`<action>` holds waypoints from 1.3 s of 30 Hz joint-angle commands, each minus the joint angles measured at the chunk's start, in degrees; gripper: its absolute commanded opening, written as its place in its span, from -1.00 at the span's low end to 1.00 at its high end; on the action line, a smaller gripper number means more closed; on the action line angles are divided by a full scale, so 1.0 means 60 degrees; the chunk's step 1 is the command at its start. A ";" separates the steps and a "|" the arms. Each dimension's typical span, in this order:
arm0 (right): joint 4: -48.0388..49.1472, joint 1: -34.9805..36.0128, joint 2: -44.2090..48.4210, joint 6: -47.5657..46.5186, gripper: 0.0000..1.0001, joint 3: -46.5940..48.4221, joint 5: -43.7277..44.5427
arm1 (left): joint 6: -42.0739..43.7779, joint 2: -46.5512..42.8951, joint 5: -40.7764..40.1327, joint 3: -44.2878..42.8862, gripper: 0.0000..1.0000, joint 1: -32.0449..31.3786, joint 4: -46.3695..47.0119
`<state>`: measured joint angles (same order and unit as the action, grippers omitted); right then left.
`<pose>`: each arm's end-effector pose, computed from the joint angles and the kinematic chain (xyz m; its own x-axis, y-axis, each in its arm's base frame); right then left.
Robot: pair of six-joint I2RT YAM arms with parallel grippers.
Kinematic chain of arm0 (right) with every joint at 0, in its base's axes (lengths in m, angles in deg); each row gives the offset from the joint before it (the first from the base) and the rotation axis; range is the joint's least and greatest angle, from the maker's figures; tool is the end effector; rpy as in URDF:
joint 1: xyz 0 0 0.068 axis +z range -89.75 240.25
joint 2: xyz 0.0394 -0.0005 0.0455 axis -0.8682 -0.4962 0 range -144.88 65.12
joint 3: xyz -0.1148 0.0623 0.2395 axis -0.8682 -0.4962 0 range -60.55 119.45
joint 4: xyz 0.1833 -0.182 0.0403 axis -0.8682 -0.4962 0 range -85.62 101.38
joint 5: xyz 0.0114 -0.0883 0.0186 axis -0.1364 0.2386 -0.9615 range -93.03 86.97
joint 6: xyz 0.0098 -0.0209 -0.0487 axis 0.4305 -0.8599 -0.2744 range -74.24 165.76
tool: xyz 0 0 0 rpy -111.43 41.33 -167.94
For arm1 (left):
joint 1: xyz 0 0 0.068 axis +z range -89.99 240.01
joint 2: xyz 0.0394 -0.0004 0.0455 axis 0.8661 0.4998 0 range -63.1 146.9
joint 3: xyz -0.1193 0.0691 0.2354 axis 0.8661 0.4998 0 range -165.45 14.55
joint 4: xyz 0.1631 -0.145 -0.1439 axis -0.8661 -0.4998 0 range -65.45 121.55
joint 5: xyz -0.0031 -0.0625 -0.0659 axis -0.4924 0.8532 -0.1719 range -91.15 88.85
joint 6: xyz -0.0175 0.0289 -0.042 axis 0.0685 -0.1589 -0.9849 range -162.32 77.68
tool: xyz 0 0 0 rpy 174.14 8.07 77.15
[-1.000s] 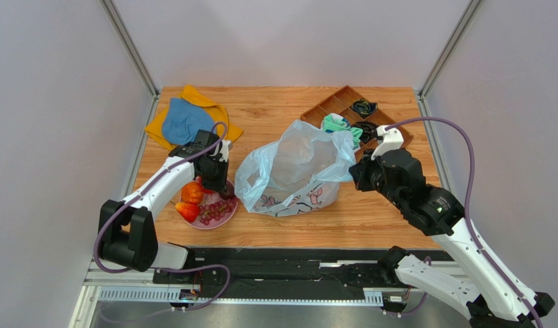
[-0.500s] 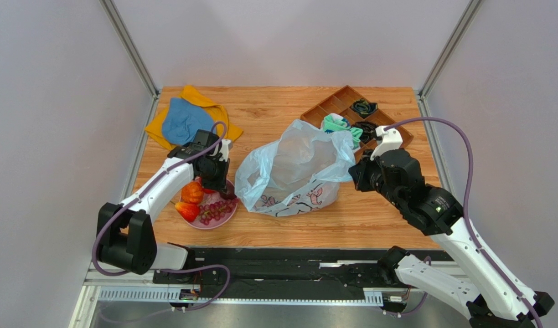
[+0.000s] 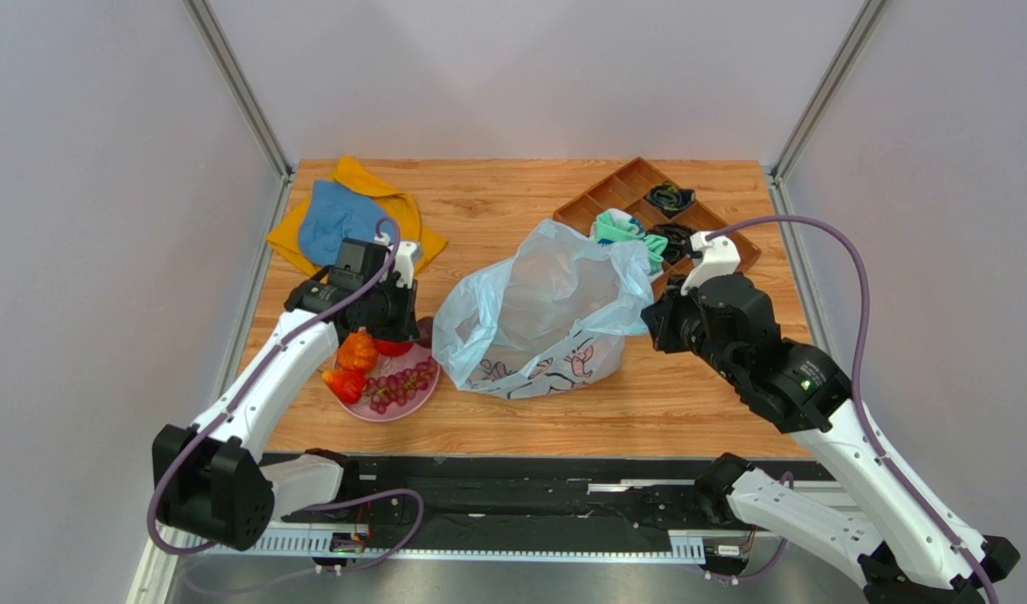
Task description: Place the fruits into the plastic bag
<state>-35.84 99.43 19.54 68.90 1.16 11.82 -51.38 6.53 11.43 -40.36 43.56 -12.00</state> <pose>0.1194 0.0857 0.3718 -0.5412 0.0490 -0.8395 -0.2477 0.9447 0.2148 0.2255 -0.0747 0.2643 -0.8664 0.0957 -0.4902 0.2531 0.9302 -0.2658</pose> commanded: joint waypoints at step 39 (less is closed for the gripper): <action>-0.0098 0.0003 -0.0006 0.0055 -1.00 0.0144 0.0117 | -0.0997 -0.3638 -0.0990 -0.2447 -1.00 -0.5560 0.3421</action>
<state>-36.30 99.43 19.45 69.05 1.16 11.88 -60.01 -20.86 17.33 -52.34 22.23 8.73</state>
